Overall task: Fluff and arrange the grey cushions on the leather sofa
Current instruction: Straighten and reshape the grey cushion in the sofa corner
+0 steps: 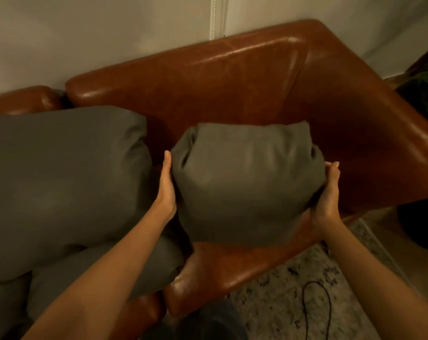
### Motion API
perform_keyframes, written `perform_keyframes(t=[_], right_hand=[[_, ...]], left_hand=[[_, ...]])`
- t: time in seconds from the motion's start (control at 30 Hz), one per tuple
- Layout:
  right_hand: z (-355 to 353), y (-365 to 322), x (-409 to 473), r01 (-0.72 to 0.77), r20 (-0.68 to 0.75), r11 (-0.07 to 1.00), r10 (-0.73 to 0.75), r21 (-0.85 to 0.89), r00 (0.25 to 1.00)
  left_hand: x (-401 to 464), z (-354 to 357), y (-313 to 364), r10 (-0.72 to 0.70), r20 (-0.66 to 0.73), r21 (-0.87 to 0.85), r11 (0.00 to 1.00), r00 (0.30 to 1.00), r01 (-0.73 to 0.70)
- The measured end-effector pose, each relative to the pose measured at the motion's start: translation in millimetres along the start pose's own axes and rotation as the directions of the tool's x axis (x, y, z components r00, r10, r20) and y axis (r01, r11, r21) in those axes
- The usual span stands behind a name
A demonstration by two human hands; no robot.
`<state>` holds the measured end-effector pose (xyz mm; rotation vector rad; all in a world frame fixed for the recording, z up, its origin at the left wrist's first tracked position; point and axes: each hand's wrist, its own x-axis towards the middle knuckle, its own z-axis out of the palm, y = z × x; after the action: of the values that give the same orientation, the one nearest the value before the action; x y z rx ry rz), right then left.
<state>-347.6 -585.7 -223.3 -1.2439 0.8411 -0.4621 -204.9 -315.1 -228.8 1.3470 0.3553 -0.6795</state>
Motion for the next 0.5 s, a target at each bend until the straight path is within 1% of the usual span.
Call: perform_keyframes(t=[0.07,0.13,0.2,0.27,0.33,0.4,0.47,0.5], right_hand=[[-5.5,13.7,-0.4,-0.07,-0.015,0.996,0.07,-0.047,0.997],[-13.2,28.8,0.4,-0.142,-0.024,0.985,0.14,-0.094,0.99],[-18.5,31.0,2.3,-0.162,-0.039,0.98,0.159,-0.118,0.987],[-18.2,23.3,6.3,-0.154,-0.064,0.978,0.146,-0.142,0.987],[-15.0,17.3,15.4,-0.136,-0.094,0.974,0.12,-0.18,0.988],[-8.3,11.3,20.6,-0.114,-0.106,0.96,0.089,-0.255,0.99],[-4.5,10.1,23.1,-0.092,-0.107,0.938,0.059,-0.336,0.992],[-3.3,8.9,23.5,-0.083,-0.106,0.926,0.047,-0.368,0.993]], left_hand=[[25.9,-11.5,-28.6,-0.088,0.012,0.051,0.995,0.996,0.087],[50.0,-23.8,-53.0,-0.146,0.004,0.092,0.985,0.989,0.145],[34.0,-9.0,-41.6,-0.169,-0.018,0.149,0.974,0.985,0.17],[19.7,7.4,-24.3,-0.091,-0.058,0.186,0.977,0.994,0.1],[16.7,15.9,-16.2,0.03,-0.101,0.26,0.966,0.994,-0.002],[12.1,21.2,-11.8,0.165,-0.102,0.404,0.908,0.981,-0.11],[6.9,24.6,-11.4,0.272,-0.054,0.503,0.838,0.961,-0.21],[4.8,25.3,-11.3,0.299,-0.028,0.533,0.812,0.954,-0.238]])
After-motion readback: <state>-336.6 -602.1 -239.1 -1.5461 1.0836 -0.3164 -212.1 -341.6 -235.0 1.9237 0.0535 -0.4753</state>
